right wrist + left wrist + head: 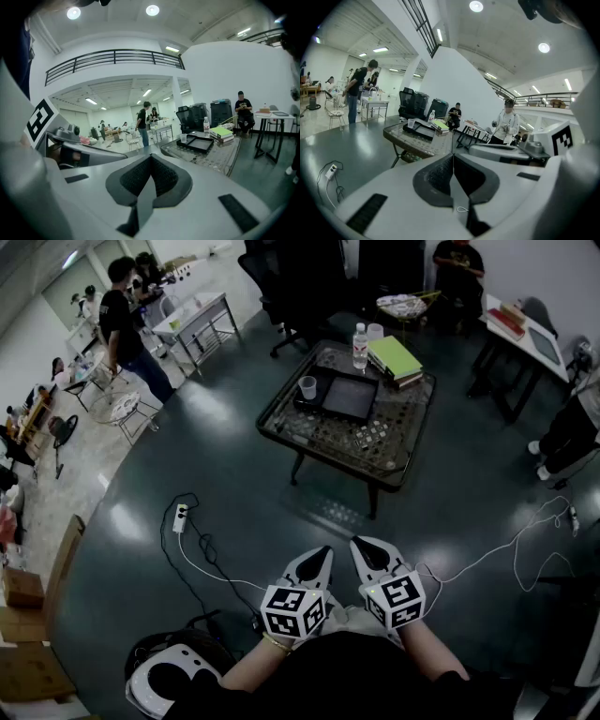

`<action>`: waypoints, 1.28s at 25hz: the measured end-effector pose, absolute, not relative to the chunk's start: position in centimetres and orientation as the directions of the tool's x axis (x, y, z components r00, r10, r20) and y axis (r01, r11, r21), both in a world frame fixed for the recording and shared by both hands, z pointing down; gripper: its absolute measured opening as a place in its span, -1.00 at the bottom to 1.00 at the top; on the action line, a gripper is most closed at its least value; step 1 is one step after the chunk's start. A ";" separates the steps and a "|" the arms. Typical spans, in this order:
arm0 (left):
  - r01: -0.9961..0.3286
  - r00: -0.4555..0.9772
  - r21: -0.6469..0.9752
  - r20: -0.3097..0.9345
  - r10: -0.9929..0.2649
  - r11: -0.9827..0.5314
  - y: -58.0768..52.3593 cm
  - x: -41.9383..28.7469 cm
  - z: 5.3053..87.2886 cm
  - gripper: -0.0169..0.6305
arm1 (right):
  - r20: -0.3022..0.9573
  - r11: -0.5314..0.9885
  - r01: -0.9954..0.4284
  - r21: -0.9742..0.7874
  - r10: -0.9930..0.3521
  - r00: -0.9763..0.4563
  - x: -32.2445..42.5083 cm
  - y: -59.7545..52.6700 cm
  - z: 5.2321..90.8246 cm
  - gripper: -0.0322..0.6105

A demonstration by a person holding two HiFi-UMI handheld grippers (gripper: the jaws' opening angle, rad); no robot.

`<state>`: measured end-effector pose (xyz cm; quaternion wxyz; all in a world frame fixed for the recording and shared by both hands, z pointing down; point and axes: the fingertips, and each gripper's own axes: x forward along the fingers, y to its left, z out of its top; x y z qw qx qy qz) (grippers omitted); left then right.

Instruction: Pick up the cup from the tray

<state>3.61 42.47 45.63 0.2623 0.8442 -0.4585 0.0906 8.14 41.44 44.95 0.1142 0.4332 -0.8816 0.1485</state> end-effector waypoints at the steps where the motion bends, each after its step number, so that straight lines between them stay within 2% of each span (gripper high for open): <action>1: -0.825 0.559 0.355 0.401 -0.726 -0.439 42.2 3.7 45.5 -0.91 | 0.325 0.578 -0.800 -0.162 -0.734 -0.597 8.2 41.2 44.6 -0.87; 11: -0.815 0.580 0.293 0.408 -0.706 -0.500 44.4 4.3 43.7 -0.91 | 0.312 0.576 -0.802 -0.156 -0.742 -0.594 7.1 44.8 42.8 -0.87; 32: -0.856 0.516 0.278 0.414 -0.750 -0.436 47.5 3.5 43.6 -0.91 | 0.305 0.612 -0.773 -0.166 -0.714 -0.631 7.2 47.4 41.9 -0.87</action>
